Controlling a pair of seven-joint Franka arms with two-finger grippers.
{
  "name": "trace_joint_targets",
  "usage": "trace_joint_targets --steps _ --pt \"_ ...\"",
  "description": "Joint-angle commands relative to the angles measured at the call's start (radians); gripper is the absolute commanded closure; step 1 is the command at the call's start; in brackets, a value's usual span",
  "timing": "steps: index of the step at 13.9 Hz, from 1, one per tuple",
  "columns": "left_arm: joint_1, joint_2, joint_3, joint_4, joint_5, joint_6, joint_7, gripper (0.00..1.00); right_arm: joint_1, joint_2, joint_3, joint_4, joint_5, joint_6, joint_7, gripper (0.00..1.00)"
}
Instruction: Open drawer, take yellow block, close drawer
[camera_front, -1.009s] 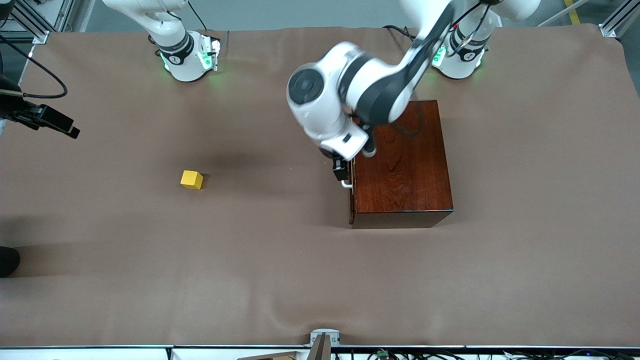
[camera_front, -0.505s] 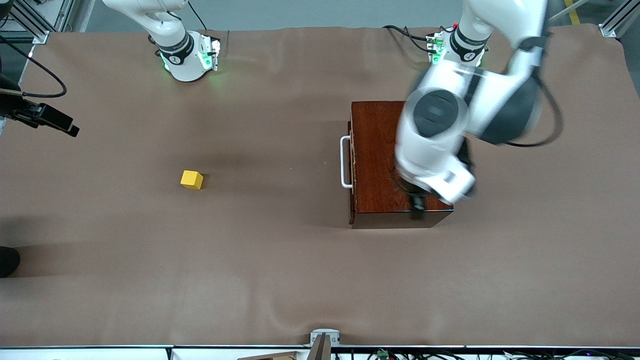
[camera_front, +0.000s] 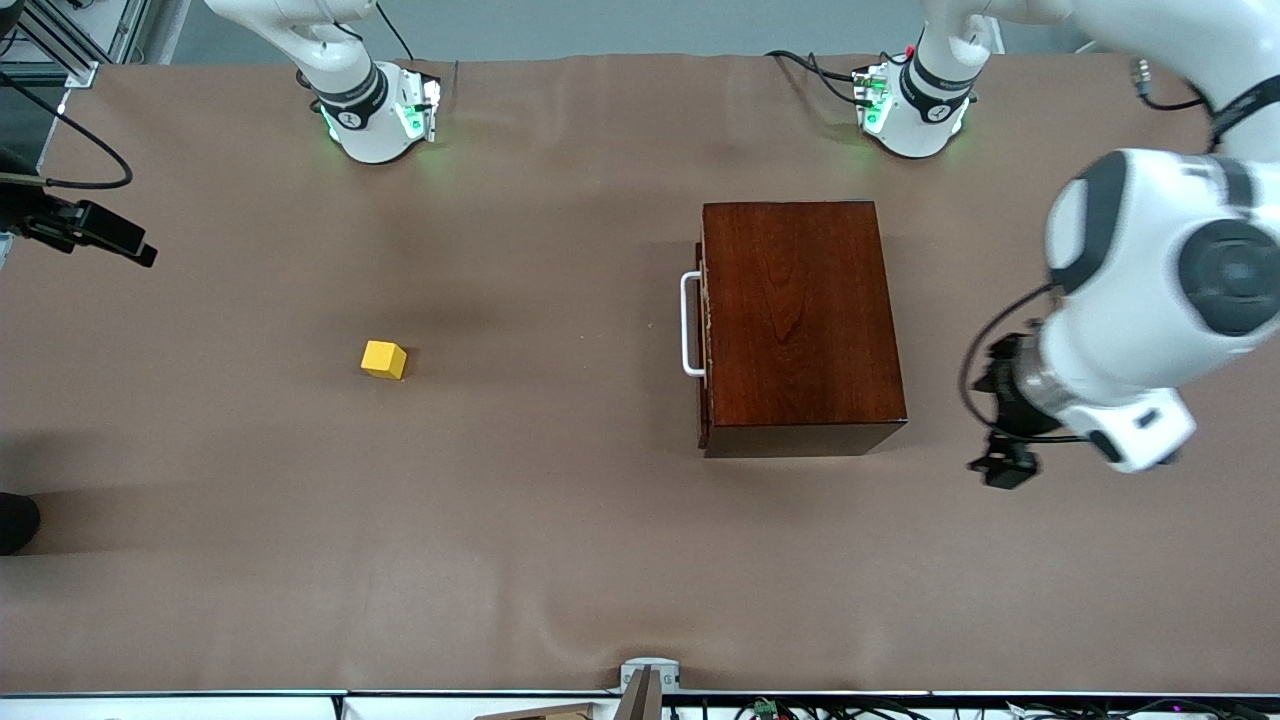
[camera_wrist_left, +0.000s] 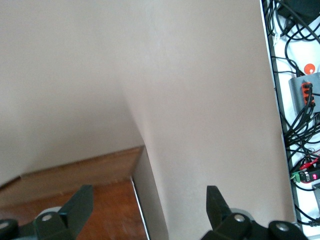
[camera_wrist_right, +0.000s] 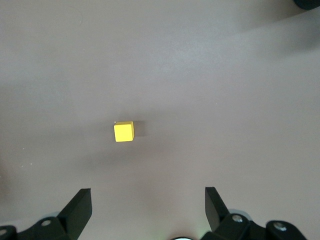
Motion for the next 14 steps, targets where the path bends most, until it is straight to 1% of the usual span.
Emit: trace_joint_targets --steps 1,3,5,7,10,14 --pt "0.023 -0.143 -0.010 -0.171 -0.029 0.014 0.136 0.00 -0.012 -0.009 0.008 0.013 -0.014 -0.016 -0.014 0.00" --pt "0.026 -0.225 -0.008 -0.279 -0.029 0.046 0.223 0.00 -0.012 -0.009 0.009 0.016 -0.014 -0.023 -0.015 0.00" --pt "0.051 -0.320 -0.008 -0.401 -0.028 0.088 0.355 0.00 -0.018 -0.009 0.008 0.016 -0.014 -0.023 -0.014 0.00" --pt "0.092 -0.392 -0.008 -0.489 -0.028 0.103 0.501 0.00 -0.032 -0.009 0.011 0.017 -0.012 -0.023 -0.015 0.00" --pt "0.141 -0.438 -0.007 -0.535 -0.028 0.100 0.711 0.00 -0.032 -0.009 0.011 0.020 -0.014 -0.023 -0.015 0.00" --pt "0.183 -0.464 -0.005 -0.539 -0.028 0.073 0.903 0.00 -0.034 -0.009 0.011 0.020 -0.012 -0.024 -0.015 0.00"
